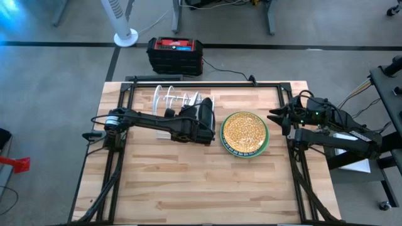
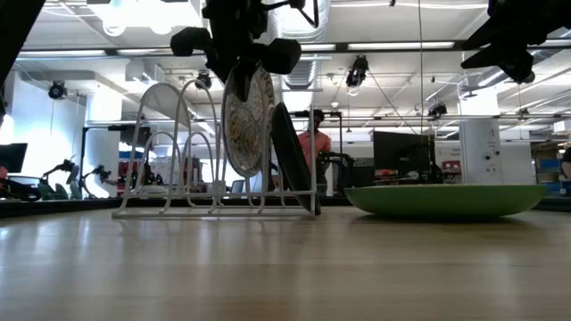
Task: Sort dishes
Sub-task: Put the white plate in the dish rack
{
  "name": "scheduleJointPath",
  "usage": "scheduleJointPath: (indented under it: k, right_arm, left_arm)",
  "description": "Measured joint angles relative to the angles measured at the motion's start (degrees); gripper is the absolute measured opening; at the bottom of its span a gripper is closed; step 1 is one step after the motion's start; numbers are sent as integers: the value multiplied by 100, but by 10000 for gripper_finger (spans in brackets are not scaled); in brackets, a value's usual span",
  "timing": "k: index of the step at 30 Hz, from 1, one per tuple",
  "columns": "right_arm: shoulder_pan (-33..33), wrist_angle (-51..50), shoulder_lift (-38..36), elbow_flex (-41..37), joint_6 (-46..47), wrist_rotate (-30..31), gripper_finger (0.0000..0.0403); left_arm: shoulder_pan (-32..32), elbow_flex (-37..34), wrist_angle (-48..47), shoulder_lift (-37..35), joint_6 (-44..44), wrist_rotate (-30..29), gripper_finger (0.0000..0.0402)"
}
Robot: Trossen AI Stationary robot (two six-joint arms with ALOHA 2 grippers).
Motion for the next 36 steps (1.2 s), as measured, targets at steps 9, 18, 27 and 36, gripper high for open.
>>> scheduleJointPath:
  k: [9, 18, 27, 36]
  right_arm:
    - [1, -2, 0, 0, -5, -2, 175]
    - [0, -4, 0, 0, -5, -4, 175]
    - [2, -32, 0, 0, -7, -7, 175]
    - [0, -39, 0, 0, -7, -7, 176]
  left_arm:
    - [-1, -335, 57, 0, -429, 170, 21]
    - [0, -354, 116, 0, -582, 284, 21]
    - [0, -489, 238, 1, -713, 445, 21]
    - [0, -824, 462, 2, -942, 456, 21]
